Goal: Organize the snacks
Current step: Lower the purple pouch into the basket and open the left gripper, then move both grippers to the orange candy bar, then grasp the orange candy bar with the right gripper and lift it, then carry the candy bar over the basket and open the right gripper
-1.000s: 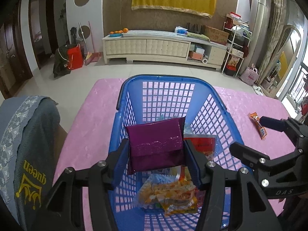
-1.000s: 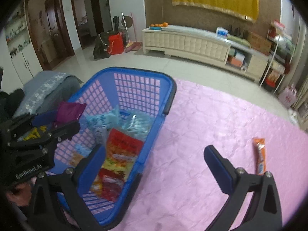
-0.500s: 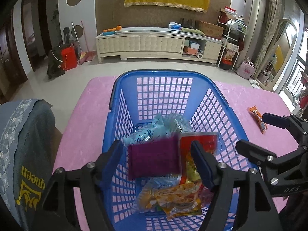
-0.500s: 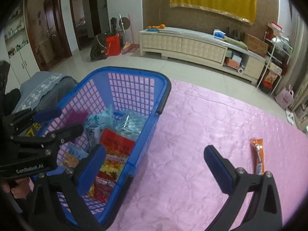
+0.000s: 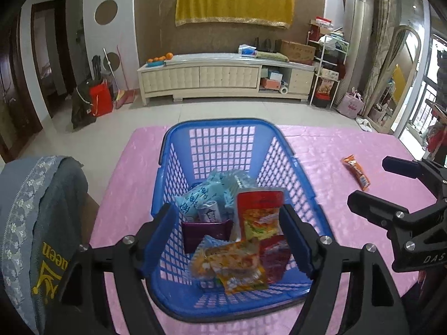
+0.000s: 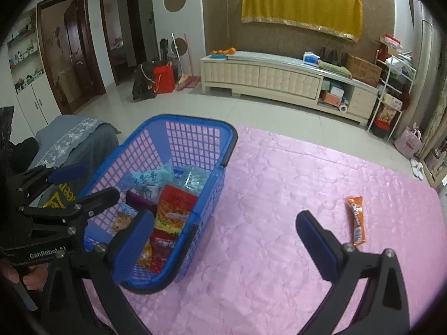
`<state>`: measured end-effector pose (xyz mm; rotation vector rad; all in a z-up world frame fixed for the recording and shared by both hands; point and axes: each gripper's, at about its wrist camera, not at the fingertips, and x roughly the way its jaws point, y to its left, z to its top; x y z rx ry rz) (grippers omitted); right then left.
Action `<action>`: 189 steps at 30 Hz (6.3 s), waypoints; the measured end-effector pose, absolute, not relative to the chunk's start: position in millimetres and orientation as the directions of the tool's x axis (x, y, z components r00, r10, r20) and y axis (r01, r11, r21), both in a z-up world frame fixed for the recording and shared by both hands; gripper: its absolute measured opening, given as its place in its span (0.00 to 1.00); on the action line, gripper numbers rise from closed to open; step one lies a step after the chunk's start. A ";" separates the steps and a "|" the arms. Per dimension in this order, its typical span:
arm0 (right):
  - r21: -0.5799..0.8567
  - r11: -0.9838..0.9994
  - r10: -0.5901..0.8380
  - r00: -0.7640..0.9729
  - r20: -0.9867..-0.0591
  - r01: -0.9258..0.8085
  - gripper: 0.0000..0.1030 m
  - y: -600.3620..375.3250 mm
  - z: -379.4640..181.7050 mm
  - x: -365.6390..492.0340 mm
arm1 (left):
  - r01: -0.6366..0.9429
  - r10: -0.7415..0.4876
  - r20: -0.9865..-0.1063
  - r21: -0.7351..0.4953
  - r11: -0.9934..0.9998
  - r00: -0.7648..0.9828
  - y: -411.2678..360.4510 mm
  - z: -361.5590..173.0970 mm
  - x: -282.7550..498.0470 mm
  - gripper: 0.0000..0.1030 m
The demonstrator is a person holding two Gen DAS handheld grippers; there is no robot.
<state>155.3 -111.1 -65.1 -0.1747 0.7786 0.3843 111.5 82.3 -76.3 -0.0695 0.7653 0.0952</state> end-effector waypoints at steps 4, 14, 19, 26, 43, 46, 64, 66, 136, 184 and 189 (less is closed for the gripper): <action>-0.006 0.919 0.278 0.659 -0.698 -0.394 1.00 -120.9 -54.7 145.0 | -0.099 0.059 -0.676 -0.021 0.995 0.735 68.9 -64.1 103.1 0.73; -0.007 0.929 0.267 0.686 -0.677 -0.369 1.00 -154.1 -35.4 133.0 | -0.059 0.046 -0.637 0.001 0.998 0.769 28.2 -42.1 98.6 0.82; 0.004 0.933 0.258 0.659 -0.706 -0.361 1.00 -174.0 -34.8 140.8 | -0.024 0.030 -0.638 0.017 1.000 0.769 2.4 -39.0 113.6 0.82; -0.012 0.946 0.216 0.656 -0.723 -0.325 1.00 -203.6 -39.7 153.8 | 0.021 -0.008 -0.657 0.012 1.000 0.754 -31.7 -45.5 142.5 0.82; -0.039 0.967 0.139 0.650 -0.747 -0.251 1.00 -275.8 -76.3 205.8 | 0.054 -0.074 -0.701 -0.050 0.997 0.710 -77.6 -88.3 217.7 0.82; -0.022 0.969 0.147 0.645 -0.750 -0.247 1.00 -285.1 -81.6 213.8 | 0.067 -0.086 -0.707 -0.055 0.996 0.702 -84.4 -96.4 225.6 0.87; 0.011 0.967 0.165 0.595 -0.787 -0.255 1.00 -312.0 -141.4 273.3 | 0.005 -0.049 -0.761 -0.061 0.998 0.647 -86.4 -143.3 282.0 1.00; 0.014 0.963 0.174 0.583 -0.794 -0.269 1.00 -312.3 -149.8 279.6 | 0.000 -0.042 -0.768 -0.054 0.999 0.639 -88.3 -150.3 288.8 1.00; -0.006 0.890 0.369 0.727 -0.579 -0.456 0.16 -203.5 -1.7 150.1 | -0.068 0.097 -0.528 0.074 0.995 0.844 -3.5 -11.4 129.8 1.00; -0.074 0.804 0.310 0.522 -0.794 -0.590 0.19 -41.3 -100.1 260.2 | -0.254 0.203 -0.650 0.016 0.967 0.733 166.6 -68.2 143.6 1.00; -0.076 0.839 0.300 0.573 -0.763 -0.539 0.85 -51.1 -97.5 258.7 | -0.256 0.193 -0.652 -0.003 0.967 0.734 162.0 -69.6 139.6 1.00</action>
